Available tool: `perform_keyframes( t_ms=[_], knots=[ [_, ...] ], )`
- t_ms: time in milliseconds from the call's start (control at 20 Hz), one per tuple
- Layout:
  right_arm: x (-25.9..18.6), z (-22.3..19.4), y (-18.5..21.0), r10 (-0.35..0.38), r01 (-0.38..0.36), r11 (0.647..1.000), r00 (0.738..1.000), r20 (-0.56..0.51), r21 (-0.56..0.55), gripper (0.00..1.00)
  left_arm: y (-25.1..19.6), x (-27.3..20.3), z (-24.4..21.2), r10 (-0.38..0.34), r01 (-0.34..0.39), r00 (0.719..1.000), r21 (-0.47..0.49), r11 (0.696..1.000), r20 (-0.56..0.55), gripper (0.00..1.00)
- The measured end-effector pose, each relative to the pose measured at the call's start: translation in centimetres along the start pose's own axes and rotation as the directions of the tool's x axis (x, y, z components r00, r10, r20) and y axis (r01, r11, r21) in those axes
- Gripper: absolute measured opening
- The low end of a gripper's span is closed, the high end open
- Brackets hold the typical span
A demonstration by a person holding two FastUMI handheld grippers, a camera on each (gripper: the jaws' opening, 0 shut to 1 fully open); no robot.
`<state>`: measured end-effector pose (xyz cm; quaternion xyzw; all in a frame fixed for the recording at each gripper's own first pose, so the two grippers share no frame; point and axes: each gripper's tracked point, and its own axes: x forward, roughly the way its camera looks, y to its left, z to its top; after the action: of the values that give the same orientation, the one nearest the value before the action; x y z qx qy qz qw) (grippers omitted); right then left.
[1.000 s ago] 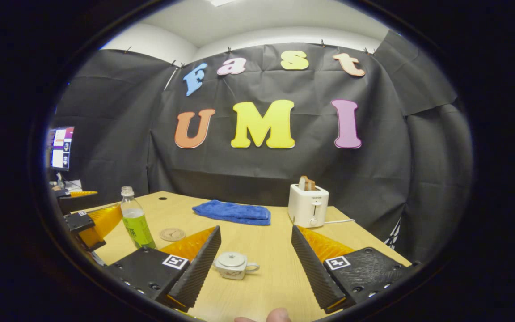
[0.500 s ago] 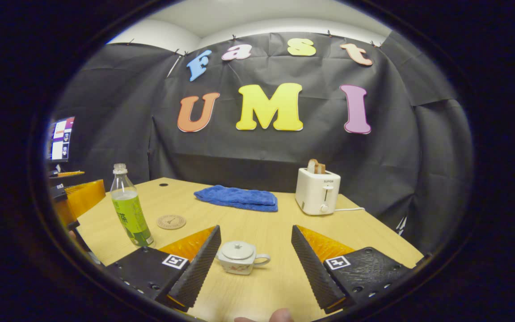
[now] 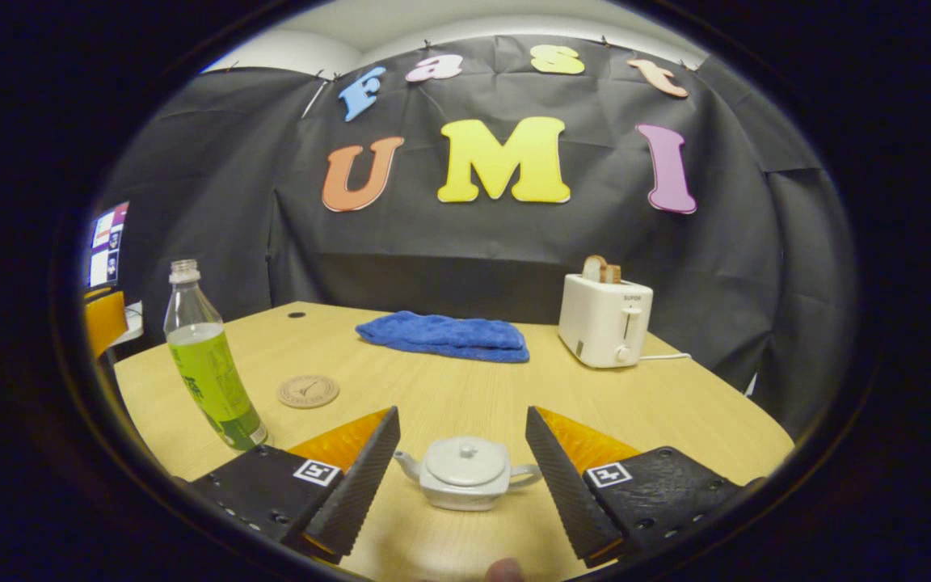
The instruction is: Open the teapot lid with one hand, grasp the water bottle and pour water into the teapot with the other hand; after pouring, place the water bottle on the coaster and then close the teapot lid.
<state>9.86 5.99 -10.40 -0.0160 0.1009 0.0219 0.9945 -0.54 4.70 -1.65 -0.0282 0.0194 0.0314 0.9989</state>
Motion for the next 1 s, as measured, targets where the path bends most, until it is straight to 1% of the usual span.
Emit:
perform_keyframes(
  t_ms=[50,100,150,250,300,350,400,450,500,550,600,650,700,750,800,850,950,1000],
  knots=[
    [0.4,-0.4,0.0,-0.004,0.004,1.0,1.0,-0.01,0.0,0.94,0.4,0.0,-0.1,0.003,-0.003,1.0,-0.002,1.0,-0.002,0.99],
    [0.8,-0.6,0.1,-0.003,0.003,1.0,1.0,-0.018,0.0,0.9,0.6,-0.1,-0.2,0.007,-0.007,1.0,-0.004,1.0,-0.002,0.99],
    [1.2,-0.8,0.0,-0.009,0.009,1.0,1.0,-0.026,0.002,0.89,0.7,-0.1,-0.2,0.01,-0.01,1.0,-0.005,1.0,-0.003,0.99],
    [1.6,-1.4,0.0,-0.011,0.012,1.0,0.999,-0.042,0.015,0.77,1.0,-0.3,-0.4,0.013,-0.013,1.0,-0.004,1.0,-0.006,0.99],
    [1.6,-1.4,-0.2,-0.021,0.021,1.0,0.999,-0.045,0.015,0.65,1.1,-0.2,-0.5,0.014,-0.014,1.0,-0.004,1.0,-0.007,0.99],
    [1.7,-1.3,-0.2,-0.02,0.02,1.0,0.999,-0.039,0.015,0.56,1.2,-0.2,-0.6,0.017,-0.017,1.0,-0.005,1.0,-0.008,0.99],
    [1.7,-1.2,0.0,-0.016,0.017,1.0,0.999,-0.039,0.011,0.53,1.3,-0.1,-0.7,0.016,-0.016,1.0,-0.008,1.0,-0.009,0.99],
    [1.7,-0.9,0.0,-0.023,0.023,1.0,0.999,-0.032,0.016,0.53,1.2,-0.3,-0.6,0.016,-0.017,1.0,-0.01,1.0,-0.009,0.99],
    [1.7,-1.0,0.0,-0.029,0.03,0.999,0.999,-0.031,0.011,0.23,1.1,-0.2,-0.7,0.016,-0.016,1.0,-0.01,1.0,-0.009,0.99],
    [1.7,-1.3,0.0,-0.032,0.032,0.999,0.999,-0.036,-0.001,0.21,1.2,-0.2,-0.6,0.017,-0.017,1.0,-0.008,1.0,-0.009,0.99],
    [1.6,-1.1,-0.4,-0.051,0.05,0.999,0.998,-0.033,-0.016,0.22,1.2,-0.2,-0.6,0.015,-0.015,1.0,-0.007,1.0,-0.007,0.99],
    [1.2,-0.8,-0.5,-0.069,0.069,0.998,0.997,-0.021,-0.005,0.22,1.2,-0.2,-0.6,0.015,-0.015,1.0,-0.007,1.0,-0.008,0.99],
    [1.9,-1.3,-0.8,-0.056,0.056,0.998,0.998,-0.03,-0.004,0.02,1.2,-0.1,-0.6,0.017,-0.017,1.0,-0.007,1.0,-0.007,0.99],
    [1.7,-1.2,-0.8,-0.046,0.046,0.999,0.999,-0.022,-0.005,0.02,1.2,-0.2,-0.6,0.018,-0.018,1.0,-0.01,1.0,-0.007,0.99],
    [1.6,-1.3,-0.5,-0.04,0.04,0.999,0.999,-0.029,-0.009,0.05,1.1,-0.2,-0.7,0.015,-0.016,1.0,-0.013,1.0,-0.009,0.99],
    [1.5,-1.1,-0.5,-0.034,0.034,0.999,0.999,-0.023,-0.014,0.02,1.0,-0.2,-0.7,0.013,-0.013,1.0,-0.014,1.0,-0.009,0.99],
    [1.6,-0.7,-0.5,-0.028,0.028,0.999,0.999,-0.017,-0.021,0.02,1.1,-0.3,-0.8,0.012,-0.012,1.0,-0.011,1.0,-0.009,0.99],
    [1.5,-0.5,-0.5,-0.023,0.023,0.999,1.0,-0.012,-0.027,0.0,1.1,-0.2,-0.8,0.009,-0.009,1.0,-0.011,1.0,-0.011,0.99]
  ],
)
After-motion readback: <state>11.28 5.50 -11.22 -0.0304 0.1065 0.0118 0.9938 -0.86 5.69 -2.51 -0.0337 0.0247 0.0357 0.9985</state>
